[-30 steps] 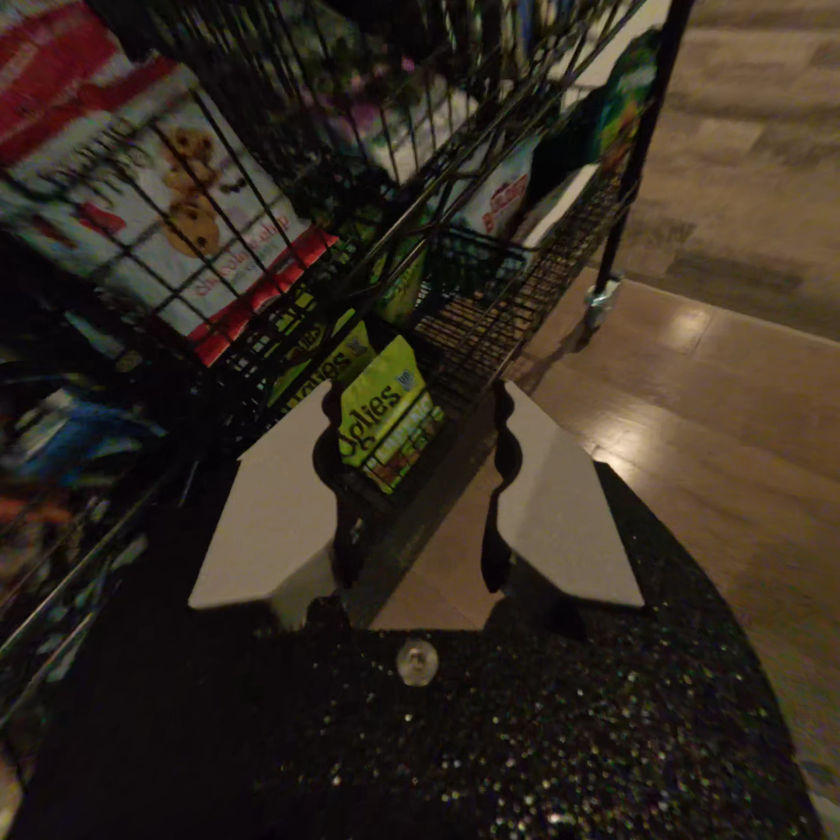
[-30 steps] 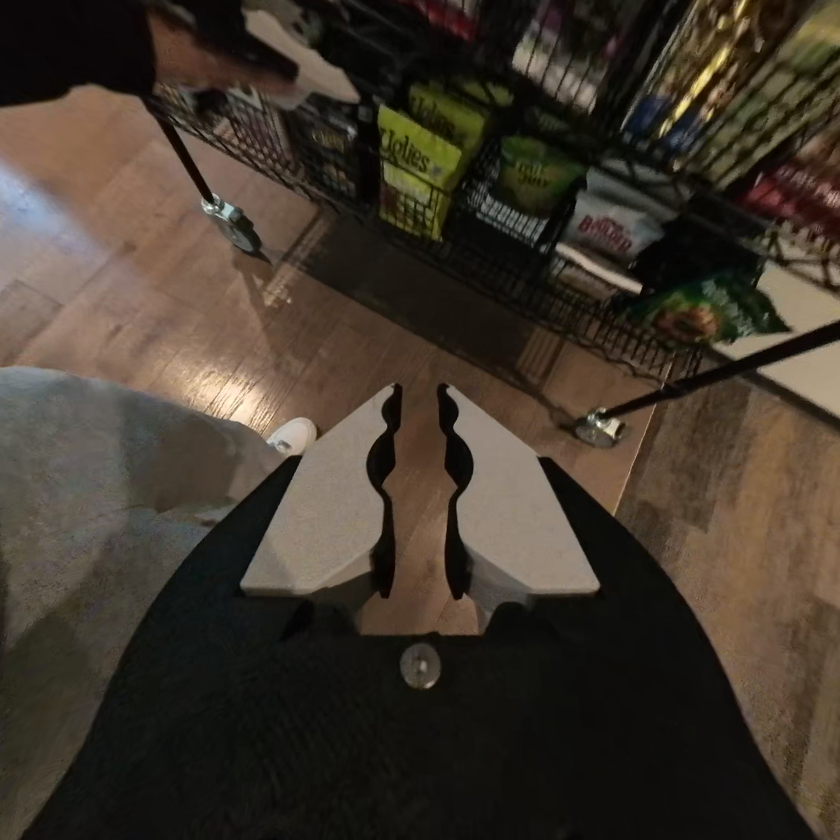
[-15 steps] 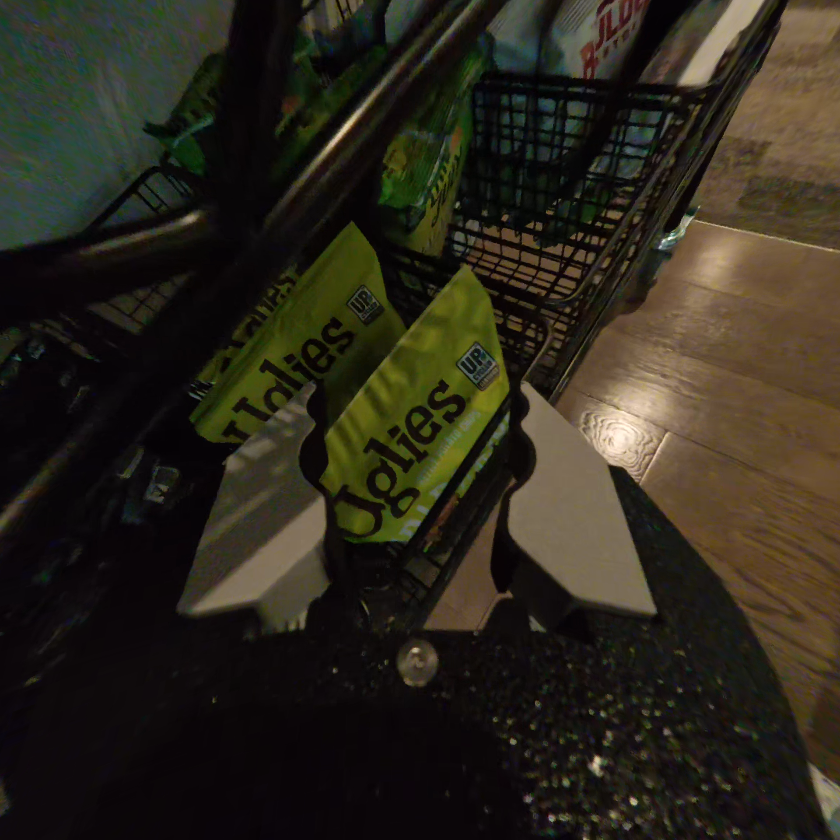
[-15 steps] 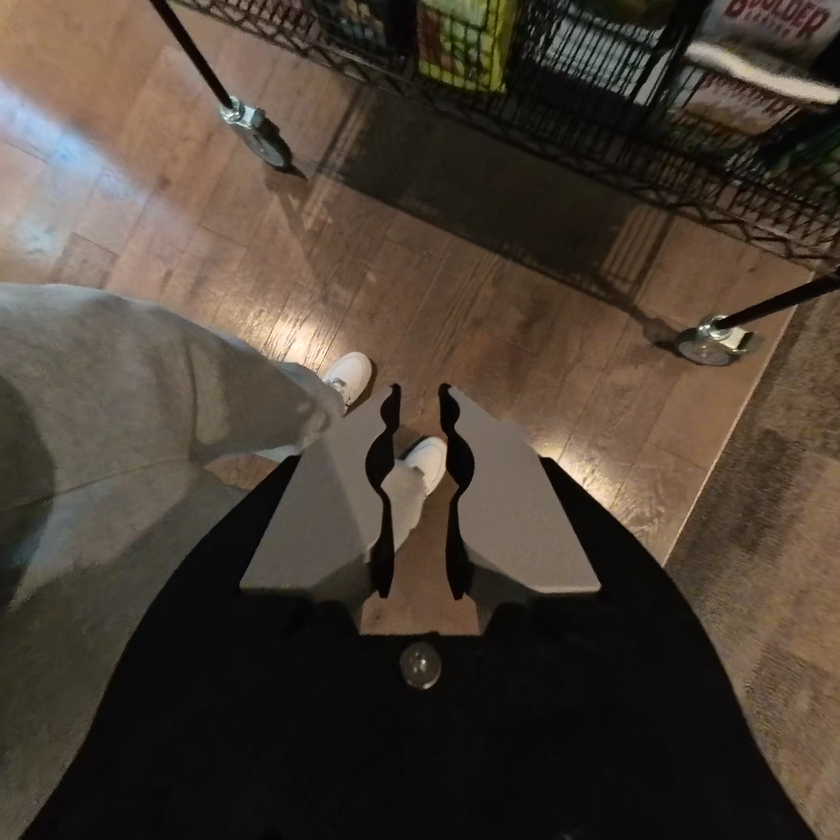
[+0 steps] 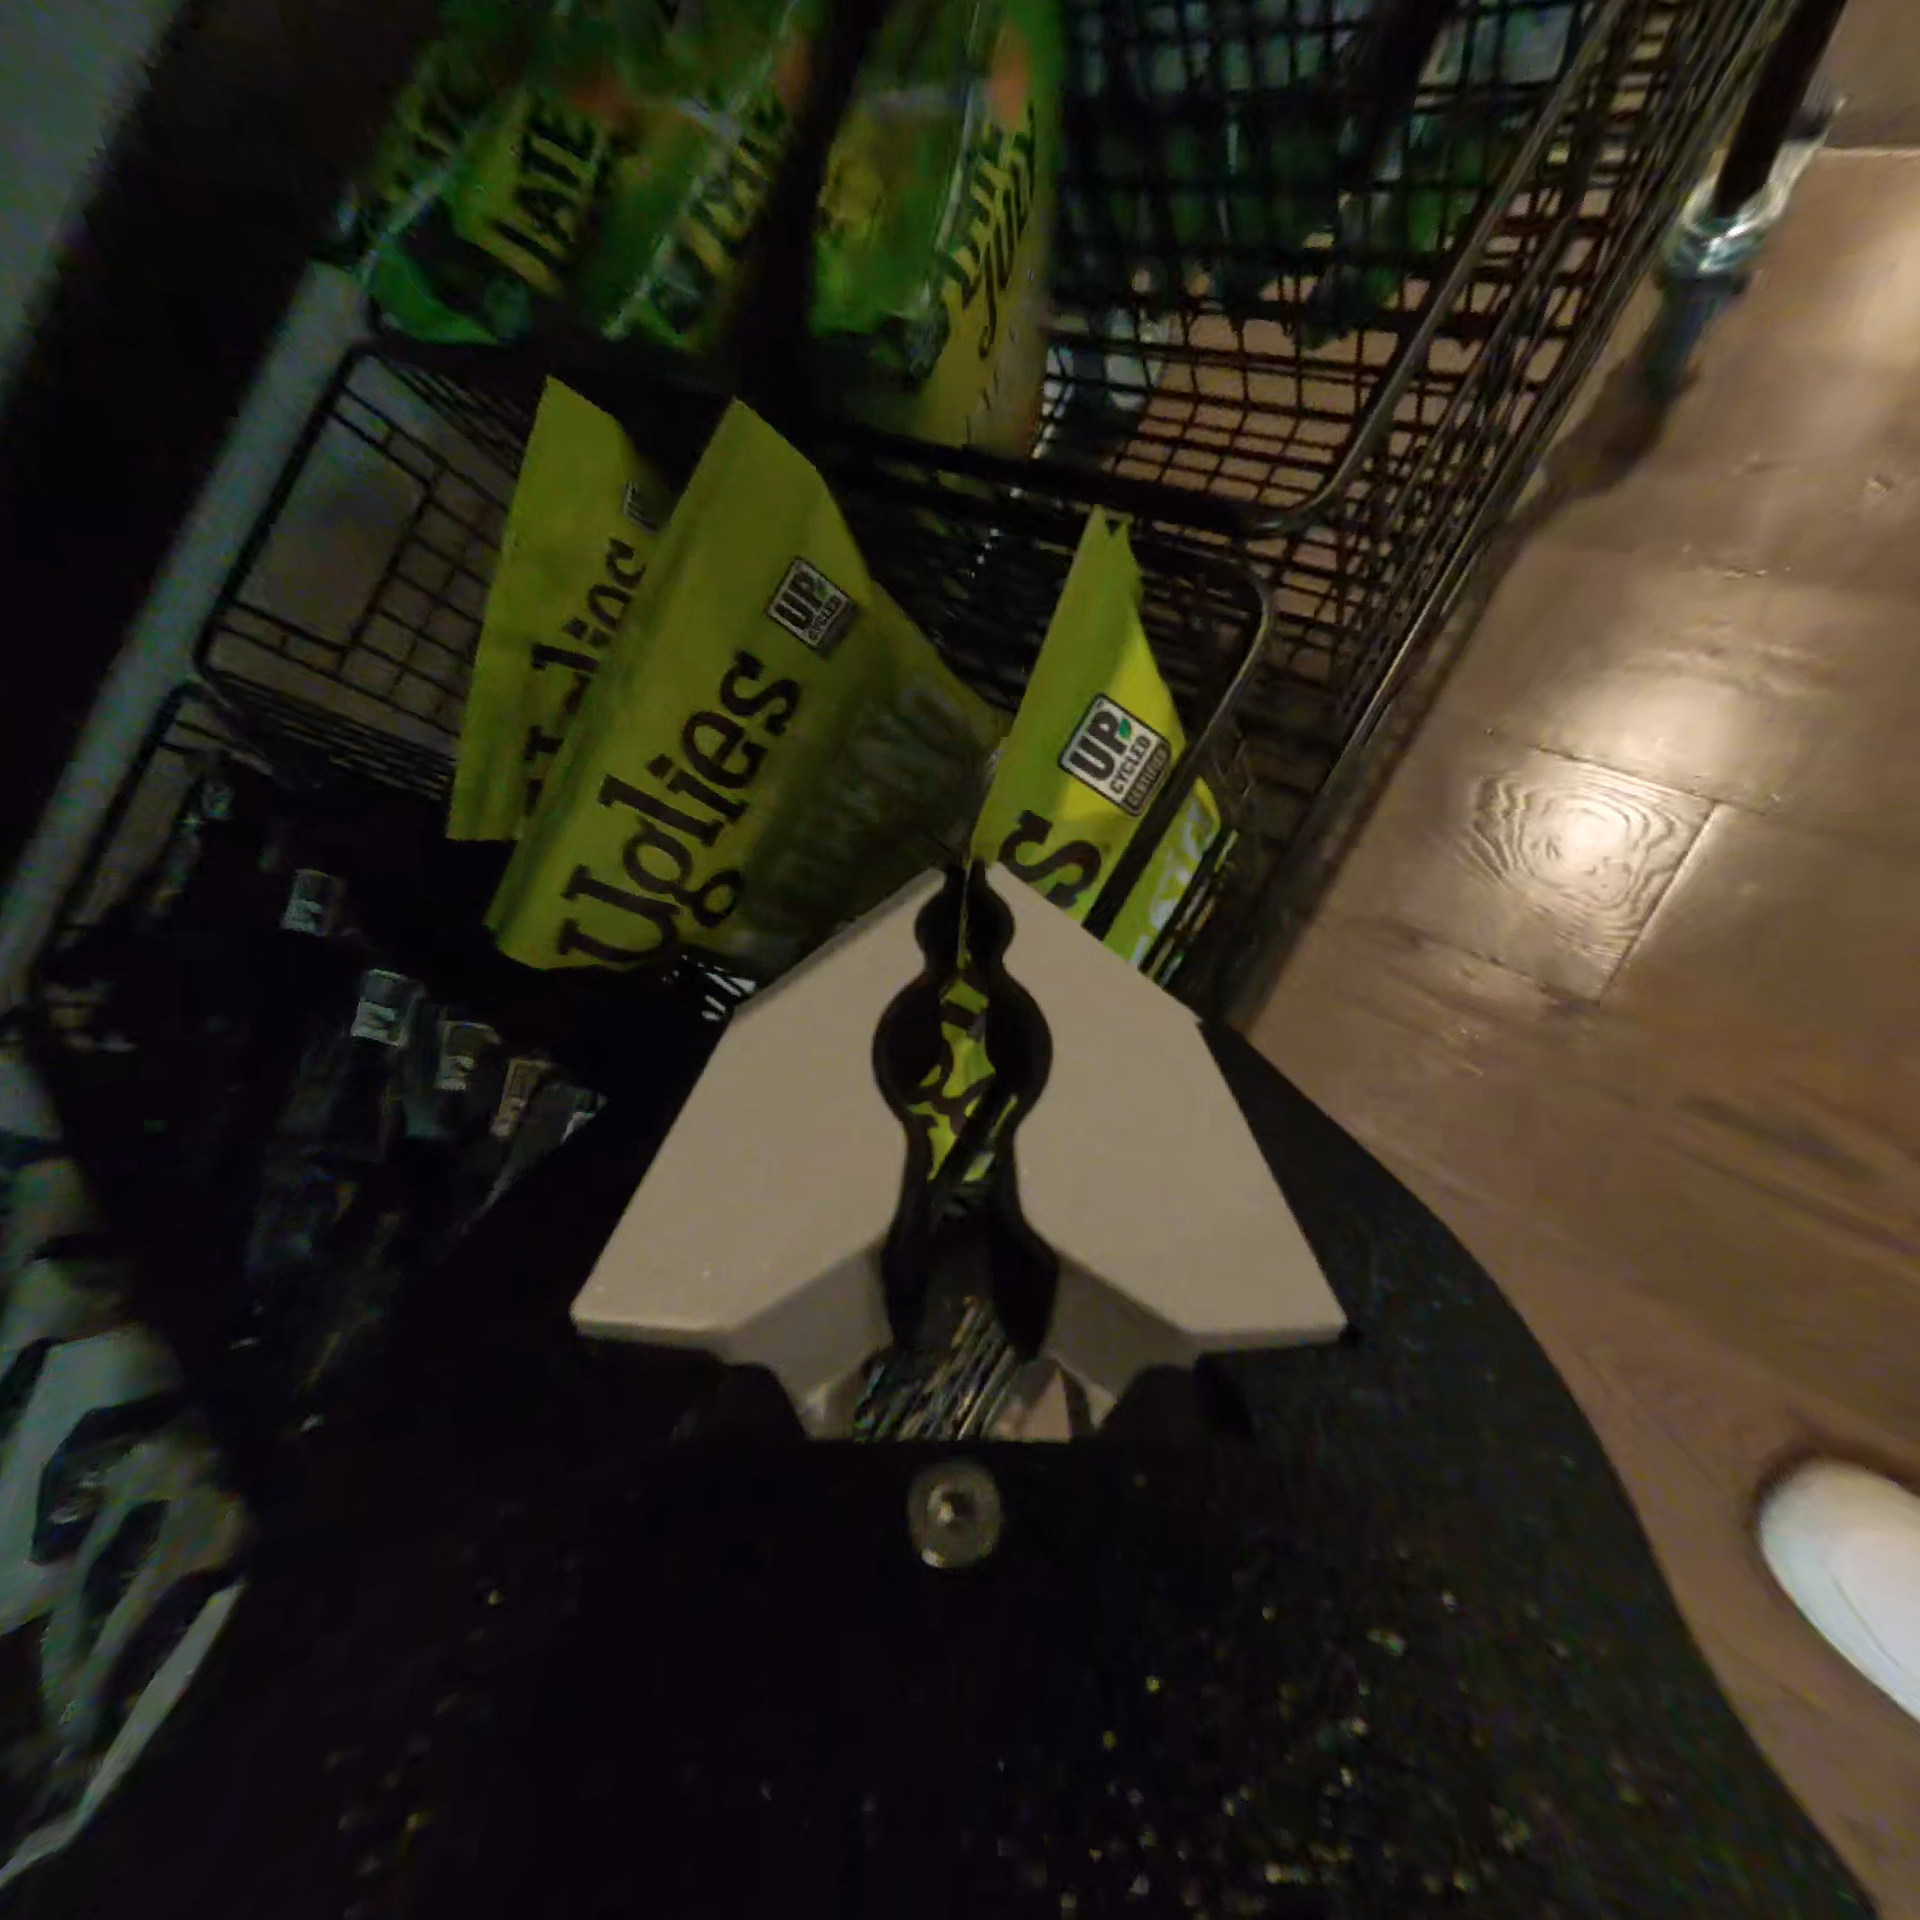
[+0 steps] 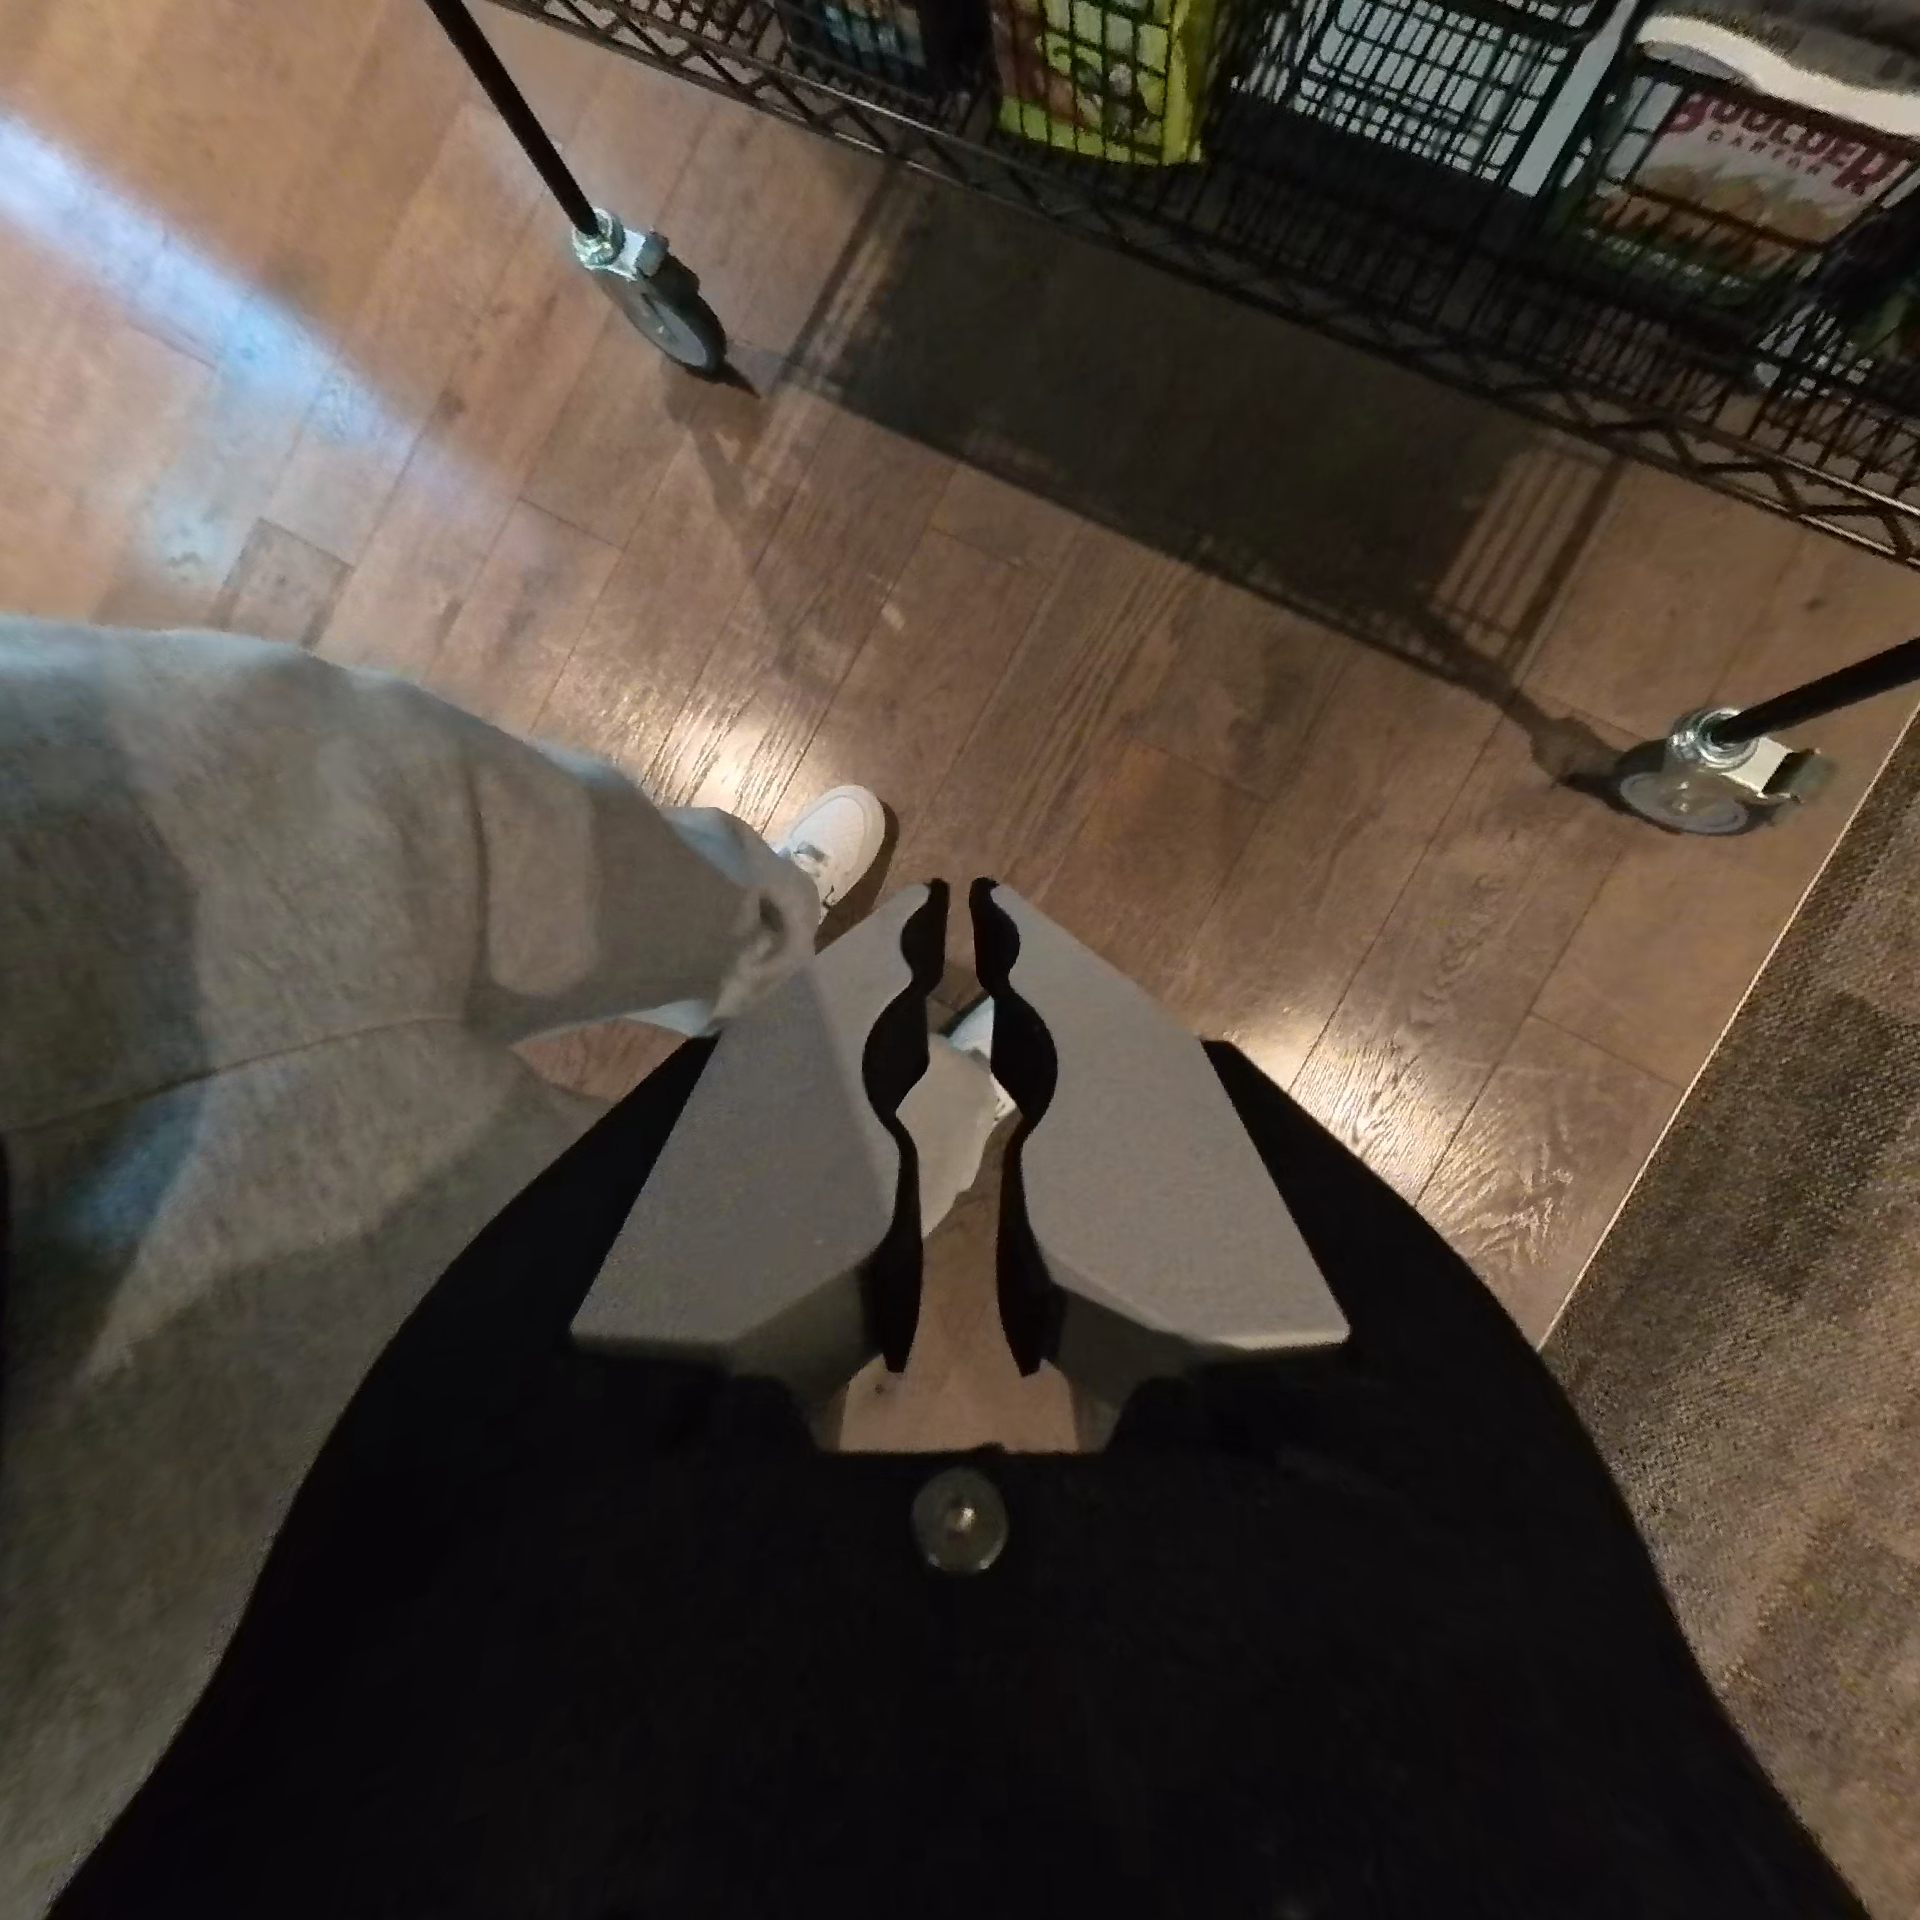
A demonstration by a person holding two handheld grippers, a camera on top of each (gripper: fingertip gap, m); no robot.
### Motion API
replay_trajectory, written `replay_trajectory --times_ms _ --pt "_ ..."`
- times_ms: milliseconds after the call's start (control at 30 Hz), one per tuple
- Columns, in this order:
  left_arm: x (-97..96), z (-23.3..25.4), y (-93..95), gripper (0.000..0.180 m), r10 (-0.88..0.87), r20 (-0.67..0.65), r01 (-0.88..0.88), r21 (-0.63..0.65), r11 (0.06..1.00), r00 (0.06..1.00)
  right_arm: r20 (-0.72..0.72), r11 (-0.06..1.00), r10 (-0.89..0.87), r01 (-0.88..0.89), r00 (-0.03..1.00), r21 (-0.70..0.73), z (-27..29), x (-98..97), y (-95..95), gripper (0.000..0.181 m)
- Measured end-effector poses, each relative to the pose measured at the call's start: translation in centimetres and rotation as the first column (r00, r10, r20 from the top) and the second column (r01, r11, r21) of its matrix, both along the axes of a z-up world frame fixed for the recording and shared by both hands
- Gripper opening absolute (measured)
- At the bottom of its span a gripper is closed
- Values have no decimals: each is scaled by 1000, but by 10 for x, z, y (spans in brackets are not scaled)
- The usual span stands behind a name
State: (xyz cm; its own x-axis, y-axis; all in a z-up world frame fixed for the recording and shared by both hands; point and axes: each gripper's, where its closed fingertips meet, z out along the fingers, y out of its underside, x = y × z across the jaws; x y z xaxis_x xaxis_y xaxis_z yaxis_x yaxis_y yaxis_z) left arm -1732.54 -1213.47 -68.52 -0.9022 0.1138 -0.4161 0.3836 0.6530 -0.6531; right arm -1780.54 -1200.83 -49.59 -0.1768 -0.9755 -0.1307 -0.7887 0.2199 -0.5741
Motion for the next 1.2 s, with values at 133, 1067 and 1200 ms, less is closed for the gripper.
replay_trajectory --times_ms 133,1067,1200 --pt "0 11 4 0 -15 136 9 50 999 991 -4 1000 9 -9 1000 -11 -1 -5 -8 1" --pt "-190 435 108 0 150 203 -73 -344 936 968 400 745 482 -125 780 -655 342 143 -187 41" --pt "-213 459 128 0 172 218 -85 -357 930 961 265 507 620 -119 738 -854 431 186 -232 33"
